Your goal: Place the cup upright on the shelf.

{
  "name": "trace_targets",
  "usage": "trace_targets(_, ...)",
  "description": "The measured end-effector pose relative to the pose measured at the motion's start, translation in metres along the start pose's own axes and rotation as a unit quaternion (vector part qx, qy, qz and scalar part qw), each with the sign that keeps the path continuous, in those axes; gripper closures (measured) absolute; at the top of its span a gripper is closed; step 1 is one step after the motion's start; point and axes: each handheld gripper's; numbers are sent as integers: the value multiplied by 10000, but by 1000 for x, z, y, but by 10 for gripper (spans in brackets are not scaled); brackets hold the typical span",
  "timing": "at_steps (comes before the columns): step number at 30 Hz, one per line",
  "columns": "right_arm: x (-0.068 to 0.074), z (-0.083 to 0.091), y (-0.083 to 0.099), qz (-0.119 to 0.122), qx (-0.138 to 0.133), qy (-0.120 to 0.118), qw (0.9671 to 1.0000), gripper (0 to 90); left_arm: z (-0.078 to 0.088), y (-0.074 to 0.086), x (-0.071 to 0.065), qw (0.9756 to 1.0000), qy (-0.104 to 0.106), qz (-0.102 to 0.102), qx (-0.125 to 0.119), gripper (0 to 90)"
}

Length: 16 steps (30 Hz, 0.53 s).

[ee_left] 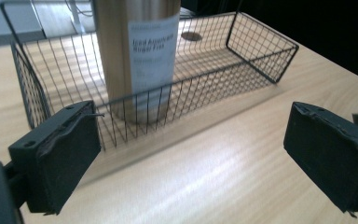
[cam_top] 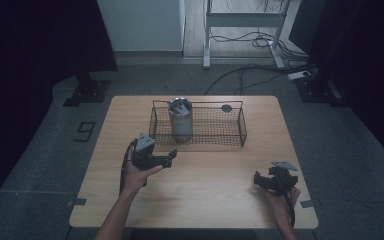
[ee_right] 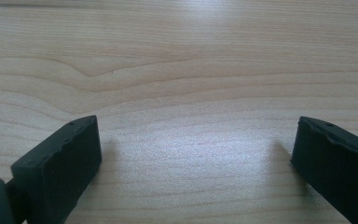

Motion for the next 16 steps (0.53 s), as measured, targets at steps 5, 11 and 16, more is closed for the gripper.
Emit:
trace_targets(5, 0, 0, 0, 7, -5, -3, 10000, 11, 15, 18, 4, 9999, 24, 66, 109, 38)
trace_targets(11, 0, 0, 0, -6, 2, 2, 10000, 11, 19, 31, 6, 9993, -48, 263, 251, 57)
trace_targets(16, 0, 0, 0, -3, -3, 7, 10000, 11, 17, 31, 4, 9993, -10, 240, 274, 57)
Point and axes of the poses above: each handheld gripper's, and its own axes: z roughly backward along the jaws, y roughly out of its underside, x roughly to its left, and after that the axes turned 9 degrees about -x, right-handed
